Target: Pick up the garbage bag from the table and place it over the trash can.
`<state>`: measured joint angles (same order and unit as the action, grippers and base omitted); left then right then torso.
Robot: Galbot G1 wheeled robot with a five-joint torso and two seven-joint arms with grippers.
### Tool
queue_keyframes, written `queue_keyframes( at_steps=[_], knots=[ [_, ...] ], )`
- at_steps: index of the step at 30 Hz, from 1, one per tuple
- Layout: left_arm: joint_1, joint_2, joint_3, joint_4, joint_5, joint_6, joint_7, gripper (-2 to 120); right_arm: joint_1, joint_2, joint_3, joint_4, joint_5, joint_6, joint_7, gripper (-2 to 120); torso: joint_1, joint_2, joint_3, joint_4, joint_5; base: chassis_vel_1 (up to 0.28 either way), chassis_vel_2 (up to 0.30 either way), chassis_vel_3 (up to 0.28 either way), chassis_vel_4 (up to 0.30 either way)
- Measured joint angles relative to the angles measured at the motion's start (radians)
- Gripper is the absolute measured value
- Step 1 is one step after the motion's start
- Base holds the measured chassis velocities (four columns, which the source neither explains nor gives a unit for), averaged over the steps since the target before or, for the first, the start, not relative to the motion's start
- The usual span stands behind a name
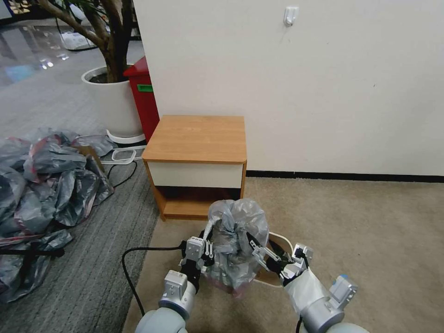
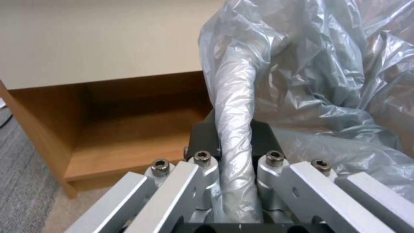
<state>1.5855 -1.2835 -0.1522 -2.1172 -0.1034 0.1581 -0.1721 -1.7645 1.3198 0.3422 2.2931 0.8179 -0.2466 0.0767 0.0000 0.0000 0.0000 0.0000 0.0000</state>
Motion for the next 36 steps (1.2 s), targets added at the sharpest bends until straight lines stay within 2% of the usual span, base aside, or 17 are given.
queue_keyframes(
  at_steps=[2,4,5,8,11,12,13,21,28,36],
  knots=[
    [0.001,0.0,-0.002,-0.002,-0.003,0.0,0.0,7,0.0,0.001,0.0,-0.001,0.0,0.003,-0.004,73,0.0,0.0,0.0,0.0,0.0,0.0,0.0,0.0,0.0],
    [0.006,-0.002,-0.006,-0.005,-0.016,0.003,0.0,7,0.0,0.002,0.001,-0.002,0.0,0.01,-0.009,63,0.0,0.0,0.0,0.0,0.0,0.0,0.0,0.0,0.0],
    [0.006,-0.002,-0.006,-0.005,-0.016,0.003,0.0,7,0.0,0.002,0.001,-0.002,0.0,0.01,-0.009,63,0.0,0.0,0.0,0.0,0.0,0.0,0.0,0.0,0.0],
    [0.015,-0.007,-0.01,-0.015,-0.049,0.017,-0.002,7,0.002,0.003,-0.001,-0.007,0.0,0.018,-0.012,46,0.0,0.0,0.0,0.0,0.0,0.0,0.0,0.0,0.0],
    [0.017,-0.009,-0.011,-0.018,-0.055,0.023,-0.003,7,0.002,0.003,-0.002,-0.007,0.0,0.02,-0.012,43,0.0,0.0,0.0,0.0,0.0,0.0,0.0,0.0,0.0],
    [0.024,-0.013,-0.015,-0.026,-0.073,0.035,-0.009,7,0.001,0.002,-0.001,-0.007,0.001,0.026,-0.013,33,0.0,0.0,0.0,0.0,0.0,0.0,0.0,0.0,0.0],
    [0.024,-0.013,-0.015,-0.026,-0.073,0.035,-0.009,7,0.001,0.002,-0.001,-0.007,0.001,0.026,-0.013,33,0.0,0.0,0.0,0.0,0.0,0.0,0.0,0.0,0.0],
    [0.034,-0.019,-0.023,-0.039,-0.119,0.069,-0.032,7,-0.005,-0.009,0.033,0.035,-0.01,0.04,0.008,2,0.0,0.0,0.0,0.0,0.0,0.0,0.0,0.0,0.0],
    [0.04,-0.022,-0.024,-0.042,-0.123,0.073,-0.033,7,0.032,-0.01,0.075,0.053,0.011,0.024,0.048,0,0.0,0.0,0.0,-0.0001,0.0,0.0,0.0,0.0,0.0],
    [0.058,-0.022,-0.029,-0.07,-0.131,0.074,-0.029,7,0.196,-0.015,0.111,0.011,0.068,-0.108,0.265,0,0.0,0.0,0.0,0.0,0.0001,0.0,0.0,0.0,0.0]
  ],
)
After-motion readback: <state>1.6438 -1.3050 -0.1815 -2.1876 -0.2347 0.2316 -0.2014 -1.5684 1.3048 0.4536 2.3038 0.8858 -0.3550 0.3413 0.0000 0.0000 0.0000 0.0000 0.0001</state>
